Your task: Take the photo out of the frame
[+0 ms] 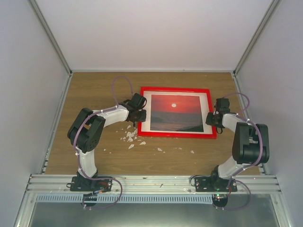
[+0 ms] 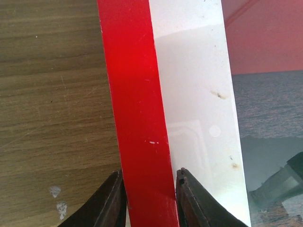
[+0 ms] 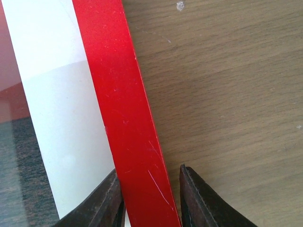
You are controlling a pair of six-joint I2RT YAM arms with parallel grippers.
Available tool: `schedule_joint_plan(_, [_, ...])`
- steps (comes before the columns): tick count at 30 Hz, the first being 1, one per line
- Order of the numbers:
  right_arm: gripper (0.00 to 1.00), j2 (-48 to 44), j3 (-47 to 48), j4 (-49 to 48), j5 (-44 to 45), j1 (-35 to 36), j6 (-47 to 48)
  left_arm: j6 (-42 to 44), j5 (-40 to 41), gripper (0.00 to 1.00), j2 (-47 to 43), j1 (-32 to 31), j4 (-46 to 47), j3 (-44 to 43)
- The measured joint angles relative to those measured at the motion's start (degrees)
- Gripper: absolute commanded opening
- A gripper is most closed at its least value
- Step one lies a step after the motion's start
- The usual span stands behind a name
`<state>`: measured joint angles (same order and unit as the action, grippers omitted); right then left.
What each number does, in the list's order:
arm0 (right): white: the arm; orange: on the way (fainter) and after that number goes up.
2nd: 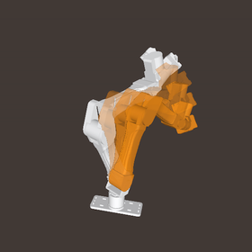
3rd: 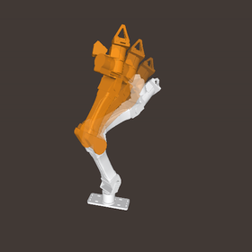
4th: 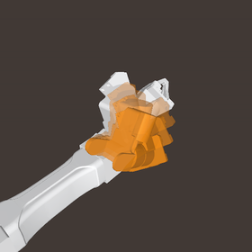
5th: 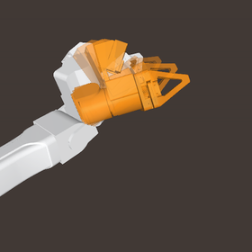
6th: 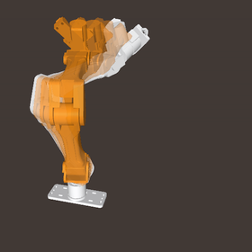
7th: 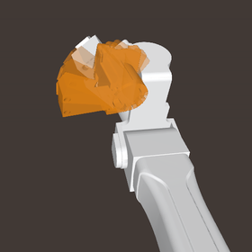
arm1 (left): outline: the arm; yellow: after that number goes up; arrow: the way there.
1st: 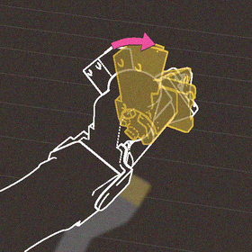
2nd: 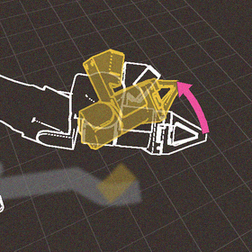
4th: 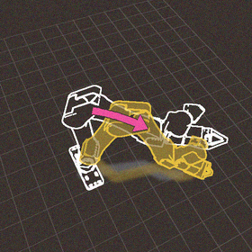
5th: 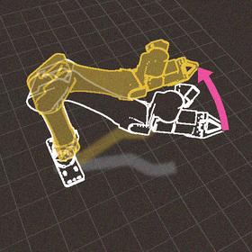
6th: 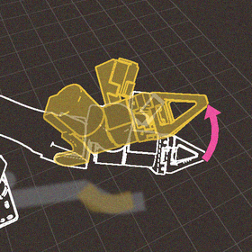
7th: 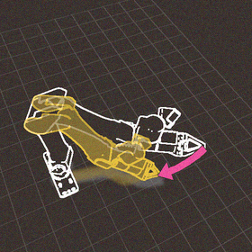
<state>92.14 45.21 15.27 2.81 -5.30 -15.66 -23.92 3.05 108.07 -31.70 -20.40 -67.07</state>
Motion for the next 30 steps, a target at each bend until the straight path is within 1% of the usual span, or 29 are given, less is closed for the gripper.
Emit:
schedule_joint_plan(5, [0.1,-1.09,-0.13,1.75,0.0,0.0,0.07,-0.09,0.31,0.16,0.0,0.0,-0.02,-0.2])
schedule_joint_plan(11, [0.05,-4.26,-0.55,4.28,0.07,0.13,0.37,-0.13,0.85,0.13,-0.61,0.0,-0.15,-0.2])
schedule_joint_plan(15, [0.05,-6.86,-0.66,4.68,0.04,0.2,0.61,-0.24,1.64,0.1,-2.47,0.0,-0.07,-0.2])
schedule_joint_plan(20, [0.05,-9.09,-0.66,4.94,-0.5,0.26,0.76,-0.5,2.73,0.0,-4.55,0.0,-0.09,-0.22])
schedule_joint_plan(27, [0.11,-10.86,-0.66,5.22,-1.86,1.16,0.72,-0.52,4.94,0.0,-7.58,0.07,-1.68,-0.09])
schedule_joint_plan(29, [0.11,-11.21,-0.66,5.29,-2.36,1.42,0.68,-0.55,5.16,0.0,-8.96,0.31,-1.77,0.31])
schedule_joint_plan(30, [0.08,-11.41,-0.66,5.27,-2.84,1.55,0.66,-0.55,5.27,0.0,-9.77,0.55,-1.79,0.68])
